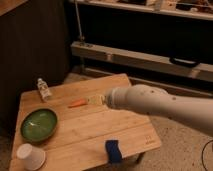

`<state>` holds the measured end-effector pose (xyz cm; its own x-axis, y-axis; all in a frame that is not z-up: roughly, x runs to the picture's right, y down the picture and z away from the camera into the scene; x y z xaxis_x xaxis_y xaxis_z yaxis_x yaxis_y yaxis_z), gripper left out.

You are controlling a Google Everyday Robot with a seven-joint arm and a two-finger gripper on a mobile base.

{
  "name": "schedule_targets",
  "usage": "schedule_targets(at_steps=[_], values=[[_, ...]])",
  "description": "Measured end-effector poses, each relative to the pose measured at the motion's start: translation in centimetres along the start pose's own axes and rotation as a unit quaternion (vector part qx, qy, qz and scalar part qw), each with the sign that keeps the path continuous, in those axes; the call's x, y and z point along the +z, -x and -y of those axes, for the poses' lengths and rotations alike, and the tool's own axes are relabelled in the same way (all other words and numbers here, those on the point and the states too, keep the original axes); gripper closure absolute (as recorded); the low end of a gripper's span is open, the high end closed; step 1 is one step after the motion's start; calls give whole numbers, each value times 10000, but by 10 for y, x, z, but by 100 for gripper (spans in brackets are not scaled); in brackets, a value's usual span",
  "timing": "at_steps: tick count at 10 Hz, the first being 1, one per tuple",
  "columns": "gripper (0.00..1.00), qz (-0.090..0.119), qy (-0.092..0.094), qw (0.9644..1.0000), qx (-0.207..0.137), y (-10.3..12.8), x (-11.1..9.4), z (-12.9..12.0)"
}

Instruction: Place the bottle in the ceramic bowl

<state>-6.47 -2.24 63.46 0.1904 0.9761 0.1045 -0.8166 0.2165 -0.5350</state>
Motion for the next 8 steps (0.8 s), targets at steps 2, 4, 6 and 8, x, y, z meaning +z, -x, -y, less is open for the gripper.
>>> schedule_targets(at_steps=[2,4,6,8], values=[[20,-208,15,9993,-325,40,34,-19],[20,-520,63,9970,-579,71,69,-40],[20,-712,57,9947,-740,87,91,-52],[20,-811,30,9931,-842,99,108,-63]])
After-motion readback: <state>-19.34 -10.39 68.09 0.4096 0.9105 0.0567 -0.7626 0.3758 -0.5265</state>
